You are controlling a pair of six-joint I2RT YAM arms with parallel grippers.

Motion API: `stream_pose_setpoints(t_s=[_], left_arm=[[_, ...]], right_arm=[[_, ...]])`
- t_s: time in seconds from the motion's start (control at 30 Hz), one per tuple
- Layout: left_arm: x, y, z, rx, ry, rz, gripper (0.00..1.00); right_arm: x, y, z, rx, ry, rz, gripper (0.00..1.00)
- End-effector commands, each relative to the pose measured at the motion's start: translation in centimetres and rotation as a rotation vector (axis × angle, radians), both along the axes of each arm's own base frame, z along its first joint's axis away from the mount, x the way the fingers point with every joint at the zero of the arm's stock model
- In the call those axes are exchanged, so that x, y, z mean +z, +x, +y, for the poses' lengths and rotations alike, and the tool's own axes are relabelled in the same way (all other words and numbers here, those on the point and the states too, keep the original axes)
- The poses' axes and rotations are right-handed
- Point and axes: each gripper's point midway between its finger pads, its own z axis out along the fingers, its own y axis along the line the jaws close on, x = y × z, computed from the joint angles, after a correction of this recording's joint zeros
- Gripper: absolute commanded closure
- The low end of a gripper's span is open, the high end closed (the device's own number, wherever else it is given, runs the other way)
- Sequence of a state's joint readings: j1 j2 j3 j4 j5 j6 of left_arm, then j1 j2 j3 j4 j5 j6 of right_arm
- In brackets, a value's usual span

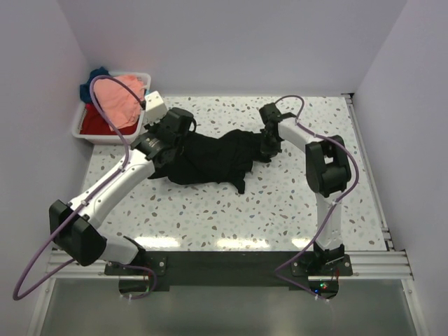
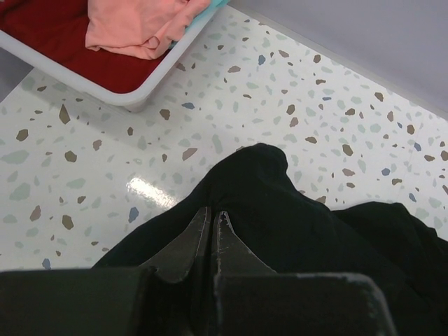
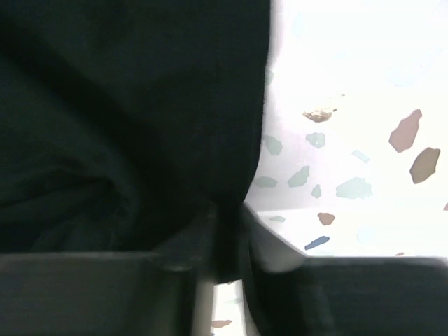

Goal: Fold and stack the t-shirts
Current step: Flatten the tshirt out

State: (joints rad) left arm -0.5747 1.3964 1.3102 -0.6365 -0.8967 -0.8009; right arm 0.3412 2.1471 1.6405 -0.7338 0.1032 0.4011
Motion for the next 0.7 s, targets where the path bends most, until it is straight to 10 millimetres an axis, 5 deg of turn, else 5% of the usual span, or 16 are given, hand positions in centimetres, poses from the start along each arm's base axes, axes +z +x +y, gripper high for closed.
stream_pose_setpoints(t_s=[0.0,0.2,0.3,0.43,0.67], left_arm=[[1.7,-0.1,1.0,0.035,-0.025,-0.07,1.0],[1.9,-0.1,1.3,0.037,-0.015,-0.074,1.0],[2.5,0.0,1.5,0.035,0.002,-0.089,1.0],[4.9,0.2,2.2,0.04,0.028,-0.141,1.0],[8.7,0.4,2.7,0.033,0.037,-0.235,1.0]], right_arm=[[-0.8,-1.1,0.2,0.007,-0.028,0.055,0.96],[0.6,-0.8,-0.1,-0.004,-0.048,0.02,1.0],[2.9,-0.4,-0.4,-0.018,-0.067,-0.039,1.0],[7.8,0.2,-1.4,-0.055,-0.087,-0.155,1.0],[20.4,1.6,-3.9,-0.135,-0.123,-0.45,1.0]])
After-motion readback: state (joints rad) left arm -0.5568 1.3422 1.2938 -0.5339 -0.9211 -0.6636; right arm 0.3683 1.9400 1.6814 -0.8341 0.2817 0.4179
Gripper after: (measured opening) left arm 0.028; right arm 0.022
